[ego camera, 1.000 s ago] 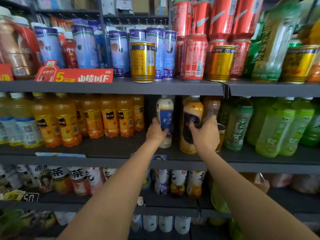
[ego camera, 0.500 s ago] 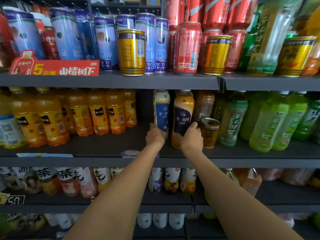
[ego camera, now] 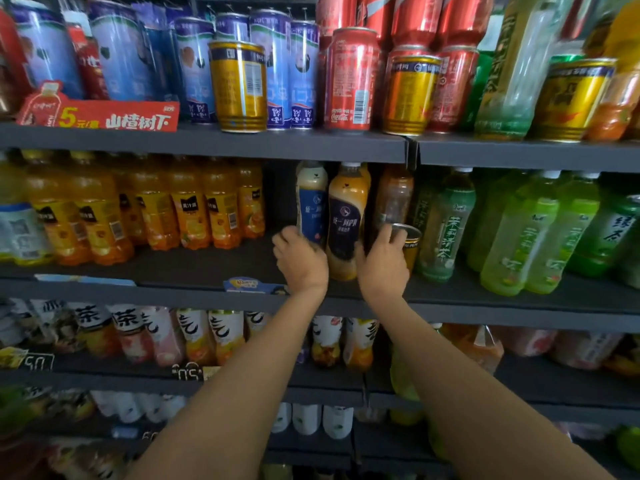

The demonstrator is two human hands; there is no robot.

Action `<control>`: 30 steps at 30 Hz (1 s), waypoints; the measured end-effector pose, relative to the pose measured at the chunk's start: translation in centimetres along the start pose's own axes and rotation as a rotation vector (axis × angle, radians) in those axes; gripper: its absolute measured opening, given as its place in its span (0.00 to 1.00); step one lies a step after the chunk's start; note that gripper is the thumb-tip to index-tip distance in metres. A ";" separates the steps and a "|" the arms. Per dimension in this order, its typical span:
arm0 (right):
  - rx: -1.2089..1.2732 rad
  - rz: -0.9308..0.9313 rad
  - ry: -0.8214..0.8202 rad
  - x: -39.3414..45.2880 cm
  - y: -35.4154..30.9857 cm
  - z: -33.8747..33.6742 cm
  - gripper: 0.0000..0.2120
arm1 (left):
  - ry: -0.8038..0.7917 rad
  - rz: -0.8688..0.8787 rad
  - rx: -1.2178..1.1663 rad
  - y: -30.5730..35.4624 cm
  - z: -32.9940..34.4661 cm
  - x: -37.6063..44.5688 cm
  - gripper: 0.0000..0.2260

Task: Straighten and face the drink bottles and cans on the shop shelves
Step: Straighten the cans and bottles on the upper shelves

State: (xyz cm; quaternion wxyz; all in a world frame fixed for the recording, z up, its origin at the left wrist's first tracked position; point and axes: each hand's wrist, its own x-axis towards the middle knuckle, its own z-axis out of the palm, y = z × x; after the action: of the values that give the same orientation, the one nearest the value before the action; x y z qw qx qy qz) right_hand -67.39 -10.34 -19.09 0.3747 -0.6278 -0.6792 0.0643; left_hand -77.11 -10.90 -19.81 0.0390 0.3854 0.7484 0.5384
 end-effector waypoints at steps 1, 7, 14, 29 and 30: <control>-0.032 0.001 0.026 0.1 0.9 -0.5 0.24 | 0.012 0.060 -0.009 0.1 -0.1 -1.0 0.14; -0.137 0.161 -0.079 0.9 3.4 -1.8 0.22 | -0.147 0.474 0.025 2.0 1.0 -4.4 0.15; -0.060 0.081 0.010 2.0 3.2 -1.5 0.28 | -0.276 0.516 0.092 2.5 1.6 -4.2 0.19; 0.379 -0.062 0.530 0.2 6.0 -17.3 0.26 | -0.504 0.620 -0.285 14.3 1.3 -12.2 0.29; 0.401 -0.088 0.557 0.7 6.2 -19.0 0.26 | -0.488 0.632 -0.333 16.2 1.3 -12.8 0.28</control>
State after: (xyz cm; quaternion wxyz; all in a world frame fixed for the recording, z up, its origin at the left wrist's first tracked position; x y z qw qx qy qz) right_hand -51.16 -15.73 -8.68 0.6641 -0.5052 -0.5511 0.0067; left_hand -58.93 -15.81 -11.40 0.1097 0.7002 0.4654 0.5302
